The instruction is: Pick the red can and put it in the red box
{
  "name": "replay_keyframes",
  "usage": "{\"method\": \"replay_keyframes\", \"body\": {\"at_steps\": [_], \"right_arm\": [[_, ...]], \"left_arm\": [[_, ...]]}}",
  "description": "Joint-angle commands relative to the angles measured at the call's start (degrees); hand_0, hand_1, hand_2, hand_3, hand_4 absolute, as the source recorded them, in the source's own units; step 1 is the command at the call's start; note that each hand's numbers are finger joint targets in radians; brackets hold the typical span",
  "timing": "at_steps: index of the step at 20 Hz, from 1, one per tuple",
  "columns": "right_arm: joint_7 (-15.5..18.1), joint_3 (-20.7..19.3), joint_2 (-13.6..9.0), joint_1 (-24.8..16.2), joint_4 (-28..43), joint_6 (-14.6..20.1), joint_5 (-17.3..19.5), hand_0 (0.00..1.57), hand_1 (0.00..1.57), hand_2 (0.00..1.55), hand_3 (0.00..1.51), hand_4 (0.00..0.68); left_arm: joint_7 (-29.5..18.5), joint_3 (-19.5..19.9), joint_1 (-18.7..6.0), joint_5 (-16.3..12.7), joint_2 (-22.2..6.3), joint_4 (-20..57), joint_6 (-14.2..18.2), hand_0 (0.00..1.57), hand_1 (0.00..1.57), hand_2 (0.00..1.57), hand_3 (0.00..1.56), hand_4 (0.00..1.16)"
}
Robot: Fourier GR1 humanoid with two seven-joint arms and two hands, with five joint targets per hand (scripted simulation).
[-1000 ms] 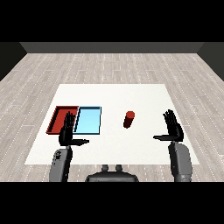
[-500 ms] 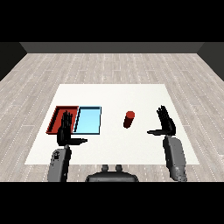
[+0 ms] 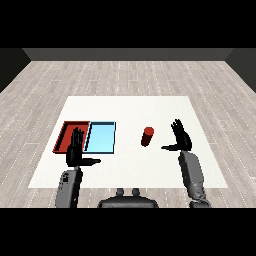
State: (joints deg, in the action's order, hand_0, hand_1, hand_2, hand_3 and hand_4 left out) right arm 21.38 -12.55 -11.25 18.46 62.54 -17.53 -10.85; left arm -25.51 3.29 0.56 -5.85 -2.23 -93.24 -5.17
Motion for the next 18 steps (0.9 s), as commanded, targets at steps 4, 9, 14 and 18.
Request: {"method": "replay_keyframes", "body": {"at_steps": [4,9,14,18], "right_arm": [[-2.2,-0.1,1.9,5.9,-6.4,1.8,-2.0,0.0,0.0,0.0,0.0,0.0],[-1.0,0.1,1.1,1.7,-4.9,-0.4,-3.5,0.0,0.0,0.0,0.0,0.0],[2.9,2.5,5.0,4.8,-10.8,2.3,-1.2,0.0,0.0,0.0,0.0,0.0],[4.5,1.5,5.2,6.2,-14.1,0.9,-2.9,0.0,0.0,0.0,0.0,0.0]], "left_arm": [[-2.9,1.0,-0.2,0.4,-0.3,2.8,-0.2,0.0,0.0,0.0,0.0,0.0],[-0.1,1.4,-0.9,-0.4,-0.5,1.3,0.5,0.0,0.0,0.0,0.0,0.0],[-2.4,-0.8,-1.1,1.6,1.2,2.9,1.3,0.0,0.0,0.0,0.0,0.0],[1.3,1.3,-2.1,-0.9,-0.6,0.6,0.2,0.0,0.0,0.0,0.0,0.0]]}}
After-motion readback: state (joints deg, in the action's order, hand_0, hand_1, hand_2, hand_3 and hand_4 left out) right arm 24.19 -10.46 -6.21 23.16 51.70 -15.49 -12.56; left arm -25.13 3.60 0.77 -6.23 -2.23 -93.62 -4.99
